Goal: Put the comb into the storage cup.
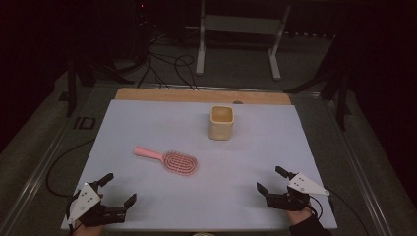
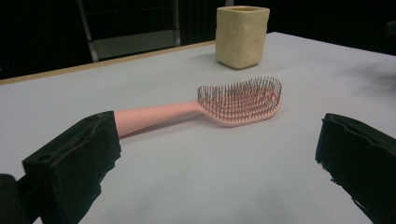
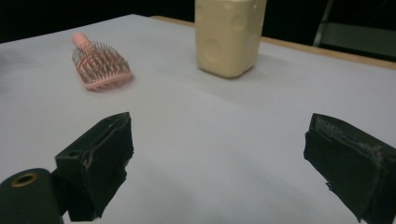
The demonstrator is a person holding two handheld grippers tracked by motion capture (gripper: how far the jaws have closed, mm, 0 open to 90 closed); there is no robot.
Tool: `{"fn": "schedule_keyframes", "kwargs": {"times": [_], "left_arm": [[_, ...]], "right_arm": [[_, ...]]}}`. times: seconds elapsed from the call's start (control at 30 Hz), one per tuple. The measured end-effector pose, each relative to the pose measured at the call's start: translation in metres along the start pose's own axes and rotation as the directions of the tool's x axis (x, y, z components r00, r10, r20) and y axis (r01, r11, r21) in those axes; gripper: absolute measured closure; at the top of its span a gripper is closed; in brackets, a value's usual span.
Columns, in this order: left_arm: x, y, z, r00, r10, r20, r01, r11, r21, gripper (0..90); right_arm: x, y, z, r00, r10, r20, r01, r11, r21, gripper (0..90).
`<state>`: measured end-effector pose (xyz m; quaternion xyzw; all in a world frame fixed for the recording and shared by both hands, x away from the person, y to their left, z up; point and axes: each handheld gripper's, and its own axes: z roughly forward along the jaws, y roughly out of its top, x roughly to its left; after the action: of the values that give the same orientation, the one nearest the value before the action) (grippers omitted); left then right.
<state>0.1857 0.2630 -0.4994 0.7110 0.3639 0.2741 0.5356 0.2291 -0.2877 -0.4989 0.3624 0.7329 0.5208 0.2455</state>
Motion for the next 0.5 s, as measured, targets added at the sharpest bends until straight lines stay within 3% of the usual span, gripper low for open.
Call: {"fn": "schedule_keyframes", "kwargs": {"times": [0.5], "left_arm": [[0.0018,-0.0009,0.0015,1.0,-0.004,-0.002,0.004,1.0,-0.002,0.4]], "right_arm": [[-0.0007,0.0,0.0006,0.9999,-0.017,0.004,0.017,1.0,-0.003,7.8]]}}
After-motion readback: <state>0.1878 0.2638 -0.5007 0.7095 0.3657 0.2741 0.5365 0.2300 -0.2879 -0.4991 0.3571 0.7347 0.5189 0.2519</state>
